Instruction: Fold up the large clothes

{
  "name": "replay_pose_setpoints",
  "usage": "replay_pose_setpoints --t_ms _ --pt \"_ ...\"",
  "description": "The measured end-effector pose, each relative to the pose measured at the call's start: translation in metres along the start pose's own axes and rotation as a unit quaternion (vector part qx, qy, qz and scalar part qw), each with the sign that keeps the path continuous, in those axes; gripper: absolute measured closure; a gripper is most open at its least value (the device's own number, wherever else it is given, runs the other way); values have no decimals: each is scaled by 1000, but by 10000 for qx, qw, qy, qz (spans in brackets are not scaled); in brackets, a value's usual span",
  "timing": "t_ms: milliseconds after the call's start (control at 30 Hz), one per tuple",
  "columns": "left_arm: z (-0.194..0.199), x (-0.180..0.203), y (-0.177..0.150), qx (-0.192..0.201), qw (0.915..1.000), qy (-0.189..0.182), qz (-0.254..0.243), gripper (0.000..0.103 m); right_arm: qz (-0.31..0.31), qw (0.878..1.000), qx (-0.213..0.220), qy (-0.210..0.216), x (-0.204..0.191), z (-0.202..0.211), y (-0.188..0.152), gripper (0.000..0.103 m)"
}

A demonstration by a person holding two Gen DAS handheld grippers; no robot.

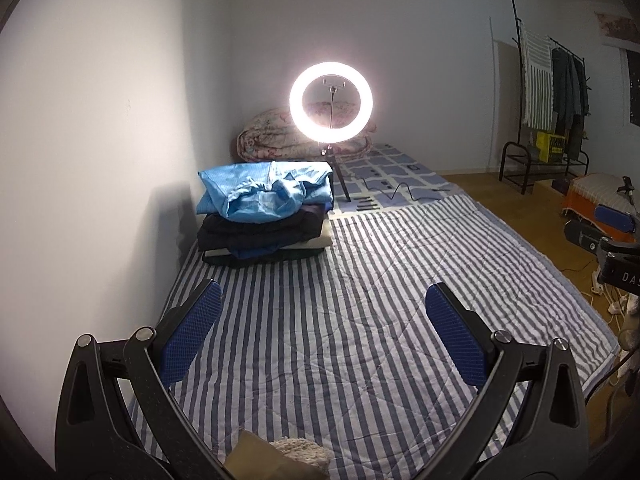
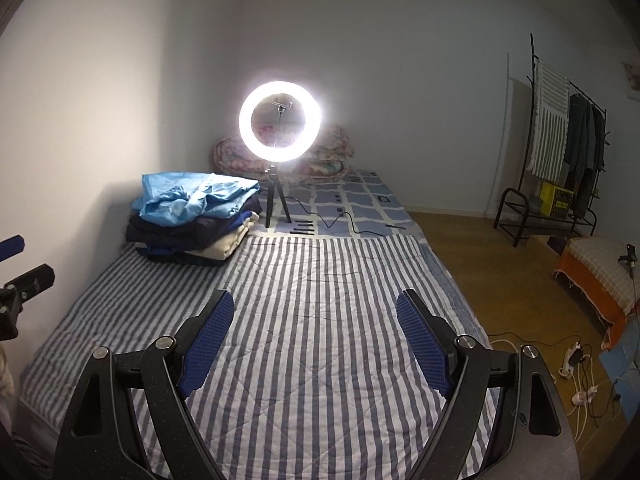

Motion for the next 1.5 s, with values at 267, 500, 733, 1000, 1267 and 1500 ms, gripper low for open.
replay_pose_setpoints --t_ms 267,500,733,1000,1267,1500 --pt "-5 -3 -6 -113 9999 30 -11 0 4 9999 -159 68 -3 -10 -7 19" --pt "-5 -4 -6 -105 9999 31 -20 0 -32 9998 -190 48 -2 -13 -9 19" --pt "-6 -5 -7 -107 9999 39 -16 0 -53 9997 -224 44 -1 -16 -12 19" --pt "-5 -10 -8 -77 9999 90 8 0 -78 9997 -248 48 -3 -18 -14 19" --pt "-4 -12 -8 -72 9999 117 30 0 -104 9995 -297 62 -5 -21 -15 19" --pt "-5 -16 -8 -94 9999 129 61 0 -123 9993 -330 78 -5 -22 -16 19"
Point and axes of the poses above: each gripper's, at about its wrist camera, not at the fingertips, and z roughly against the way its jaws point, x to its right, y to its top, the point moved 1 cm from there along -z, roughly the way its jaws point, and after that the axes turned 8 degrees about y, right-handed, at the moved point
